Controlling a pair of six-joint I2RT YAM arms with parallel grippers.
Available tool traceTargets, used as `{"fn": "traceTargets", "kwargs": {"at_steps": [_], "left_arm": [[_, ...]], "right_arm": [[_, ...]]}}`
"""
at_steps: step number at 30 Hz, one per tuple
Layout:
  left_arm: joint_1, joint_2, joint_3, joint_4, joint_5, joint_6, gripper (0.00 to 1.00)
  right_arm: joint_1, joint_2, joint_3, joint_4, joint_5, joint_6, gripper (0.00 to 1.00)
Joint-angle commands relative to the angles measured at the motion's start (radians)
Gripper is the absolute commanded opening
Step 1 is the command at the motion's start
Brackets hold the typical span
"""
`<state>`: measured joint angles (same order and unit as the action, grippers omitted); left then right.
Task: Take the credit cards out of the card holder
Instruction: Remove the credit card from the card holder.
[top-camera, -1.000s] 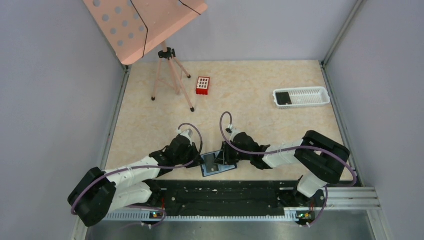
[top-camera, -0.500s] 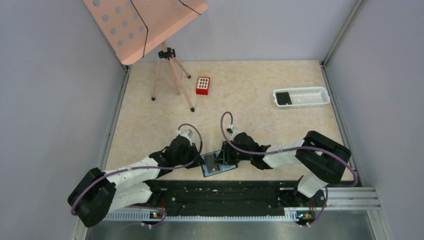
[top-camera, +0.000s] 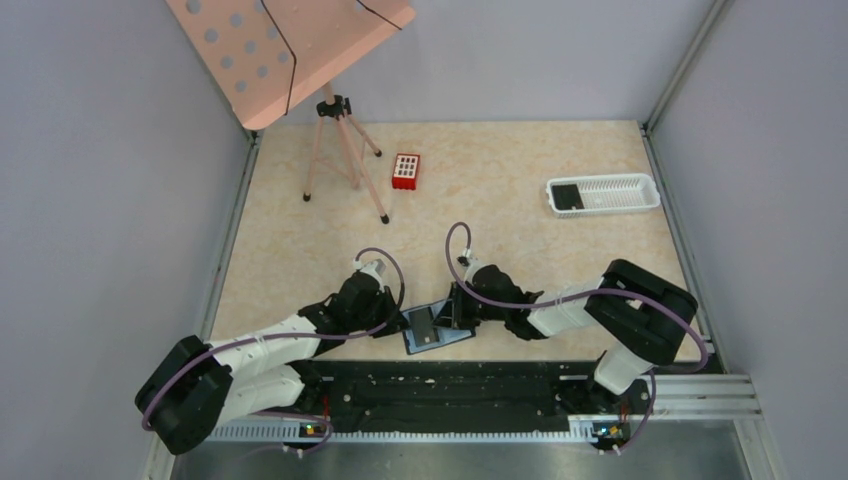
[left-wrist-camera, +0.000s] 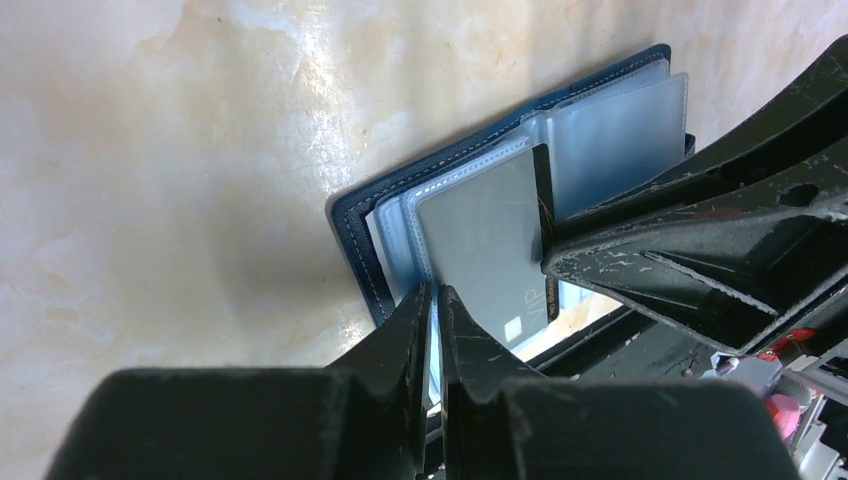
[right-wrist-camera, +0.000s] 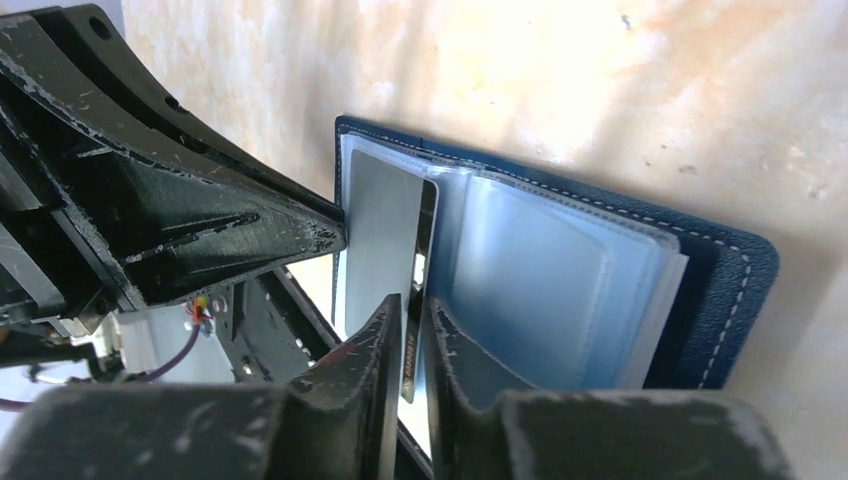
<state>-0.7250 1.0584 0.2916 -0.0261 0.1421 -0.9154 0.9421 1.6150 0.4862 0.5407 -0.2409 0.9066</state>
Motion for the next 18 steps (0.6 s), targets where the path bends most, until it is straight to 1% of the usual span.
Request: {"fn": "traceTargets", "kwargs": {"at_steps": [1, 2, 3, 18], "left_arm": [[-0.001, 0.001, -0.022, 0.007, 0.007, 0.001, 0.12], [-0.001, 0.002, -0.022, 0.008, 0.005, 0.001, 0.12], [-0.001, 0.003, -0.022, 0.008, 0.004, 0.002, 0.12], [-0.001, 0.046, -0.025, 0.009, -0.021, 0.014, 0.12]], "right_arm": [[-0.014, 0.01, -0.018, 0.107, -0.045, 0.025, 0.07], [-0.015, 0.007, -0.02, 0.104, -0.045, 0.024, 0.02], [-0.016, 0.003, -0.022, 0.101, -0.045, 0.023, 0.0], [-0.053, -0.08, -0.078, 0.062, -0.022, 0.032, 0.0]]}}
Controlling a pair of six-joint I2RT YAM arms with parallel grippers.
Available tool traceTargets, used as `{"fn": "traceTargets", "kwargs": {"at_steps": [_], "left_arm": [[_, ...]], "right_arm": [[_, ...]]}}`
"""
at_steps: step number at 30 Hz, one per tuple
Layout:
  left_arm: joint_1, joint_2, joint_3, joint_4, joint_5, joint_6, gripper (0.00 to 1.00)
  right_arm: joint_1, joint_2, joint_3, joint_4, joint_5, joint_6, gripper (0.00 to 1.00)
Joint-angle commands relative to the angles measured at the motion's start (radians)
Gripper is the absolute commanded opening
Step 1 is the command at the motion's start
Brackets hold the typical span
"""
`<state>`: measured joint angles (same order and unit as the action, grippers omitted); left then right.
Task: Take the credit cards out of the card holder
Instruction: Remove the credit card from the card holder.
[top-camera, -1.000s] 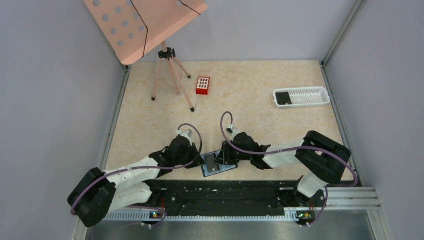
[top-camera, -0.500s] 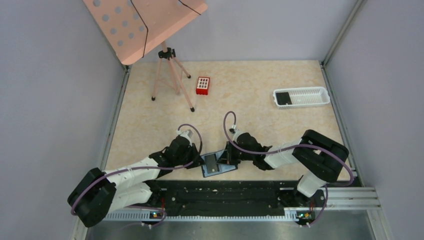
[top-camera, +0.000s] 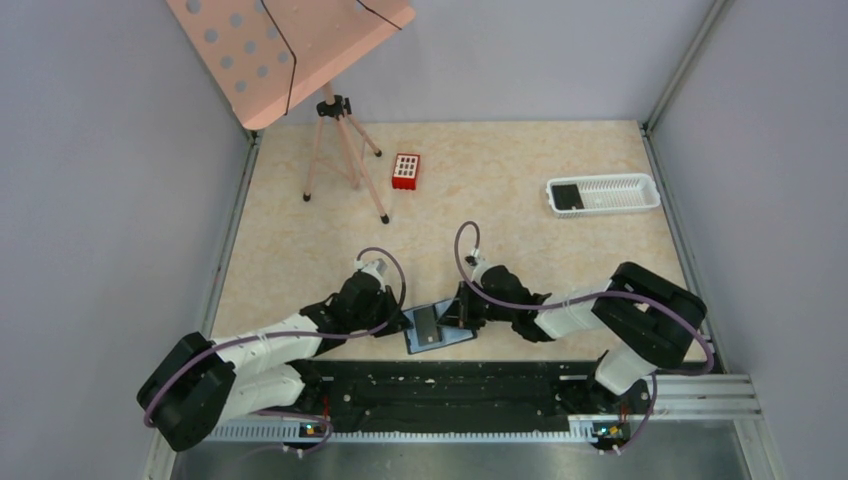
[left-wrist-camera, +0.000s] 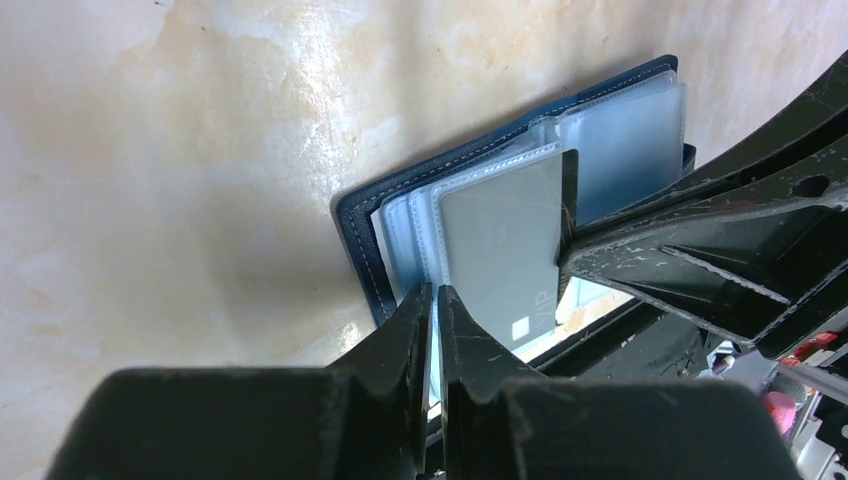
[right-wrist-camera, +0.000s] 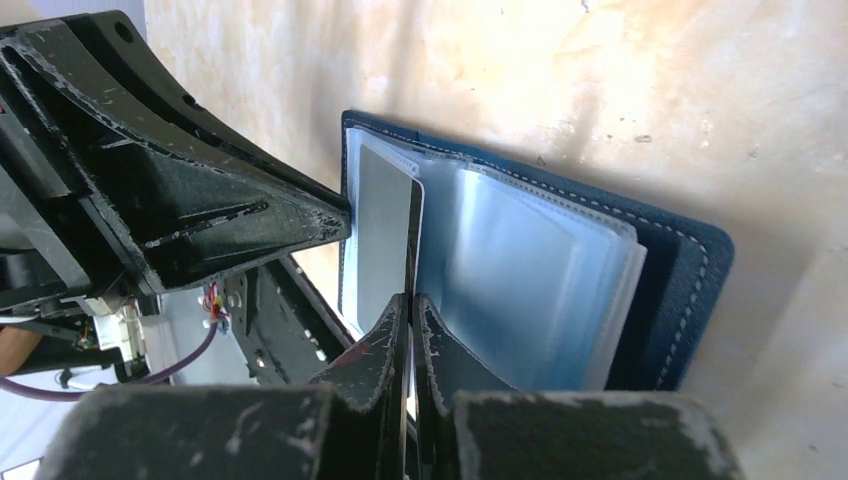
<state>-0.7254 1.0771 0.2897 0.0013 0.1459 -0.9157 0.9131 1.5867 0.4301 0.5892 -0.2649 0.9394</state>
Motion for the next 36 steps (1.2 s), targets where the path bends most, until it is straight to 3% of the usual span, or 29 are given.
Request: {"fn": "traceTargets", "kwargs": {"at_steps": [1, 14, 22, 30, 36], "left_arm": [[0.0, 0.032, -0.023, -0.014, -0.025, 0.016, 0.12], [0.0, 0.106, 0.004, 0.016, -0.019, 0.028, 0.12], [-0.001, 0.077, 0.019, 0.017, -0.008, 0.029, 0.12], [0.0, 0.074, 0.044, -0.061, -0.058, 0.073, 0.12], [0.0, 0.058, 0.049, -0.056, -0.046, 0.078, 0.12]], "right_arm": [[-0.029, -0.061, -0.025, 0.007, 0.004, -0.003, 0.0], [-0.079, -0.155, -0.05, -0.093, -0.009, -0.042, 0.0], [-0.079, -0.065, -0.067, 0.075, -0.106, -0.004, 0.0], [-0.081, -0.216, -0.055, -0.146, 0.016, -0.051, 0.0], [-0.083, -0.241, -0.064, -0.153, 0.006, -0.051, 0.0]]}}
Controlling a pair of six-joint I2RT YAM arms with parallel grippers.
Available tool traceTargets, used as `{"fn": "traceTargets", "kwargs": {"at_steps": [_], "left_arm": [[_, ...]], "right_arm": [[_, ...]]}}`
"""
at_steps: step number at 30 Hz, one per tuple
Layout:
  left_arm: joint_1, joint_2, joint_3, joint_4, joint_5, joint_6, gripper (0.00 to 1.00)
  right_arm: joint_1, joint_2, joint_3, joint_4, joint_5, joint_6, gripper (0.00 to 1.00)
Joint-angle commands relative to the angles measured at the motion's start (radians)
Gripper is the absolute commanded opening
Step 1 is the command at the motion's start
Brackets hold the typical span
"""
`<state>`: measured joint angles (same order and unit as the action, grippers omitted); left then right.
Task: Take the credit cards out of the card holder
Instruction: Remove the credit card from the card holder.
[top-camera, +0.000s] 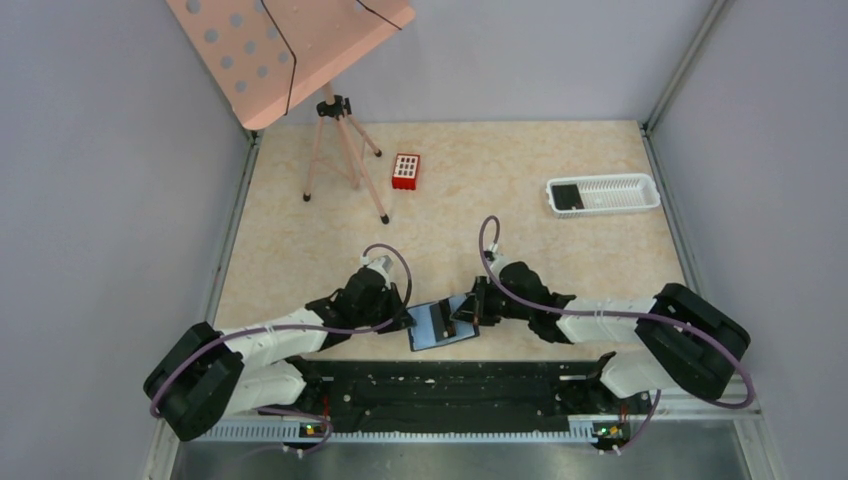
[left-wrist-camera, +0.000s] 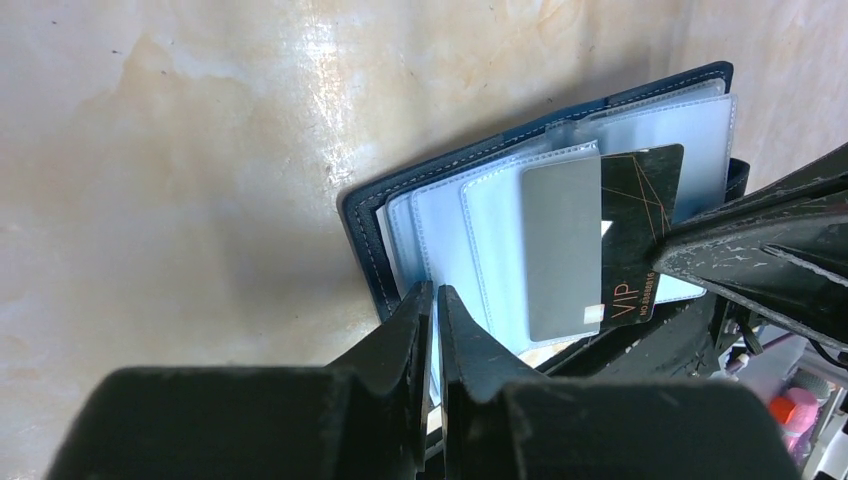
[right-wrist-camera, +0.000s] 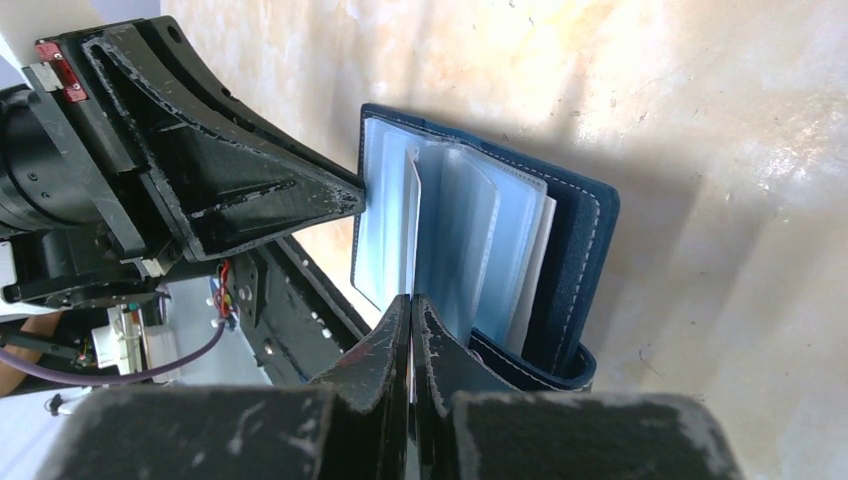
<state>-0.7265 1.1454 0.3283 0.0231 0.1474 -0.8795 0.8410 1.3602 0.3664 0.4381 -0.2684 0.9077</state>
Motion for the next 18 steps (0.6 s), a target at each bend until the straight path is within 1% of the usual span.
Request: {"fn": "traceTargets", "kwargs": {"at_steps": [1, 3, 6, 12, 18], "left_arm": [[0.001, -0.017, 0.011, -0.075, -0.043, 0.042, 0.12], [0.001, -0.027, 0.014, -0.073, -0.036, 0.044, 0.13], [0.001, -0.036, 0.022, -0.087, -0.04, 0.053, 0.13], [0.001, -0.029, 0.036, -0.096, -0.048, 0.07, 0.13], [0.001, -0.019, 0.086, -0.104, -0.027, 0.088, 0.15]], "right_arm": [[-0.012, -0.003, -0.001, 0.013, -0.004, -0.016, 0.0], [-0.013, 0.012, 0.0, 0.029, -0.016, -0.011, 0.0], [-0.015, -0.008, 0.012, -0.024, 0.014, -0.024, 0.0], [-0.063, -0.141, 0.02, -0.183, 0.062, -0.052, 0.0], [-0.116, -0.269, 0.017, -0.281, 0.065, -0.08, 0.0]]}}
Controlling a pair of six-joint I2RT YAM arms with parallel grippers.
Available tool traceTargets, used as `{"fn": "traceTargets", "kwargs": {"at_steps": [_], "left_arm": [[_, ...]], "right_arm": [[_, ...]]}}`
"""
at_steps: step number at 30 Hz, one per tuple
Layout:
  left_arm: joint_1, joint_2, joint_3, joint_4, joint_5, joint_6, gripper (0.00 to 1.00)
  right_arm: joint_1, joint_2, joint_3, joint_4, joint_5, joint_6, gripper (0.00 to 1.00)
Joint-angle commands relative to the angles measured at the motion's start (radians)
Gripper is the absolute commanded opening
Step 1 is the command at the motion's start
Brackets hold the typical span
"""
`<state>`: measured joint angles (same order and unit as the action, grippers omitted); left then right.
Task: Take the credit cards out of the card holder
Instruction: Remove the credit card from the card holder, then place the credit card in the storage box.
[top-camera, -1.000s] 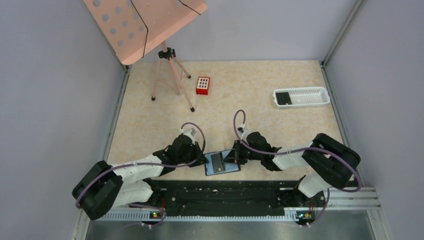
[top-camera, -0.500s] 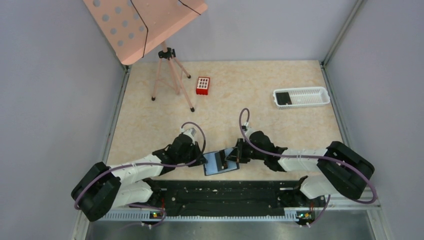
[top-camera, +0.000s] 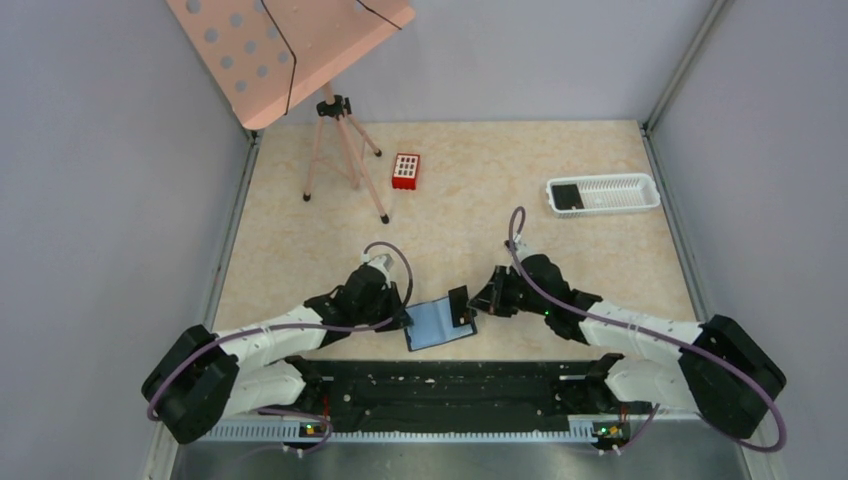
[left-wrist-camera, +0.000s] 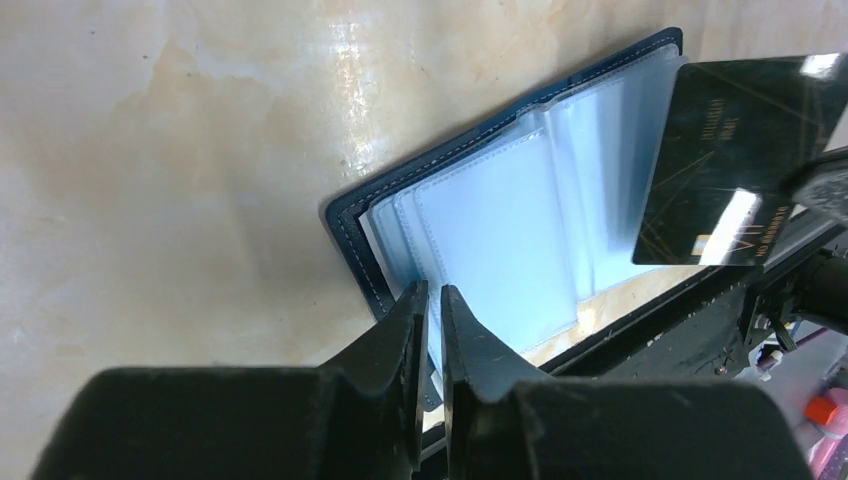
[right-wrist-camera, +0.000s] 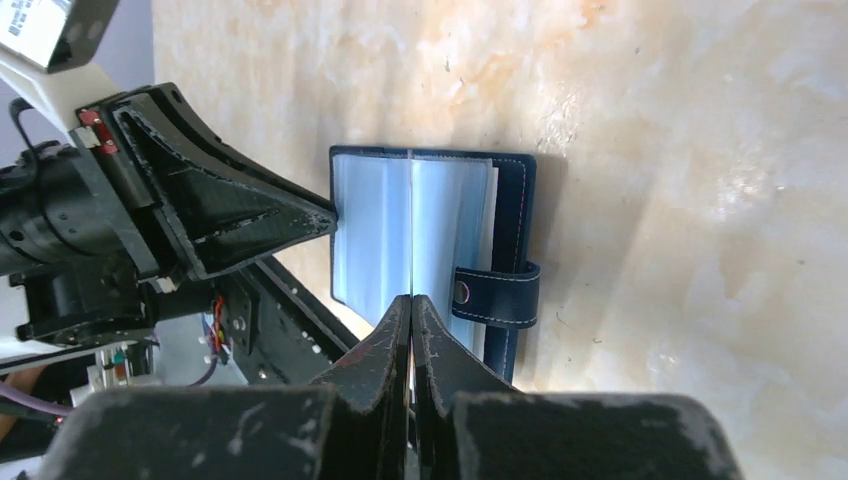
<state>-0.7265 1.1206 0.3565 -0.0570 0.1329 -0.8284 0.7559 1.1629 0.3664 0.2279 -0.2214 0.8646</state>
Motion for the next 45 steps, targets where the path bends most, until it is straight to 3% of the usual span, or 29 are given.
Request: {"fn": "traceTargets", "kwargs": {"at_steps": [1, 4, 12, 14, 19, 24, 30, 36, 45], "left_arm": [[0.001, 0.005, 0.073, -0.032, -0.011, 0.04, 0.17], [0.001, 0.002, 0.12, -0.076, -0.022, 0.06, 0.26], [0.001, -0.027, 0.309, -0.287, -0.099, 0.149, 0.87], [0.001, -0.035, 0.375, -0.391, -0.139, 0.21, 0.95], [0.001, -0.083, 0.503, -0.556, -0.343, 0.306, 0.99], [0.001, -0.242, 0.467, -0.547, -0.601, 0.382, 0.99], [0.001, -0.416, 0.434, -0.542, -0.505, 0.551, 0.99], [0.001, -0.416, 0.399, -0.54, -0.377, 0.57, 0.99], [0.0, -0.392, 0.412, -0.547, -0.361, 0.592, 0.99]], "right_arm": [[-0.042, -0.088, 0.019, -0.079, 0.011, -0.04, 0.0], [-0.077, -0.133, 0.023, -0.11, -0.012, -0.052, 0.0], [-0.166, -0.191, 0.097, -0.222, -0.055, -0.13, 0.0], [-0.202, -0.203, 0.122, -0.248, -0.085, -0.166, 0.0], [-0.293, -0.201, 0.242, -0.367, -0.109, -0.287, 0.0], [-0.416, -0.137, 0.341, -0.397, -0.235, -0.372, 0.0], [-0.629, -0.02, 0.48, -0.452, -0.304, -0.503, 0.0], [-0.861, 0.211, 0.651, -0.532, -0.418, -0.599, 0.0], [-0.981, 0.477, 0.94, -0.675, -0.273, -0.752, 0.0]]}}
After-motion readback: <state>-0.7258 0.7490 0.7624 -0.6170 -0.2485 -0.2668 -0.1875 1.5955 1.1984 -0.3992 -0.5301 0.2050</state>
